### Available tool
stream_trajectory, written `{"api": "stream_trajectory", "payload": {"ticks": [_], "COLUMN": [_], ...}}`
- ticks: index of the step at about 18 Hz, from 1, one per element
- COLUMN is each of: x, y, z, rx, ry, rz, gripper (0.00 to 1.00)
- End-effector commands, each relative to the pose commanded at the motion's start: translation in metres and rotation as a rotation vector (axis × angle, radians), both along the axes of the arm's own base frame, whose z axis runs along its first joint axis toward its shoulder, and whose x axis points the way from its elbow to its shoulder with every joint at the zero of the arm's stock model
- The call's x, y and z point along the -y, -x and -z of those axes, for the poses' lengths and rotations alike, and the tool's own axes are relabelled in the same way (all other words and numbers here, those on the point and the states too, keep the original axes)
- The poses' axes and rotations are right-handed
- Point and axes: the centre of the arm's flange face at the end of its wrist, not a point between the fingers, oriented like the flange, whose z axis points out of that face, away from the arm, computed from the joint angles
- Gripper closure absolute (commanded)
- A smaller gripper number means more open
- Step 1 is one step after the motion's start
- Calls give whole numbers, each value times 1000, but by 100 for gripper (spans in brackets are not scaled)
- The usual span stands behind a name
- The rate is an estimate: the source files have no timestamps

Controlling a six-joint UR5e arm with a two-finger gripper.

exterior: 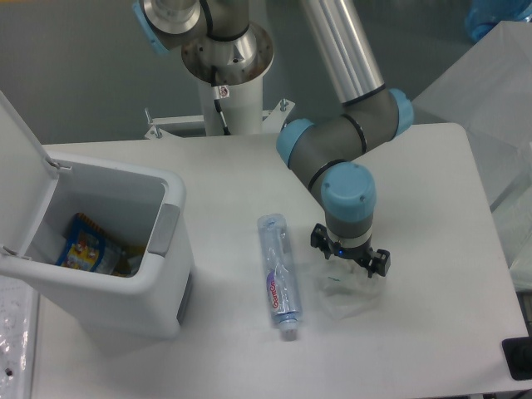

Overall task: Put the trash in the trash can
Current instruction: 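Close the gripper on the plastic bag and lift it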

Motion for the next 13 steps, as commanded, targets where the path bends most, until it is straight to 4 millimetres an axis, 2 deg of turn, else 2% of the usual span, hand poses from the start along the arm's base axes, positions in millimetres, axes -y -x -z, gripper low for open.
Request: {"api": "stream_trajectory", "payload": {"ticks": [1, 3, 9, 13], "x": [-1, -1, -3, -4], "y": [1, 2, 5, 17], "z": [-2, -2, -15, -37], "rx": [-1, 0, -16, -47], "ry": [-6, -8, -26, -48], "rz": [0, -1, 4, -3], "gripper": [52, 100, 100, 100]}}
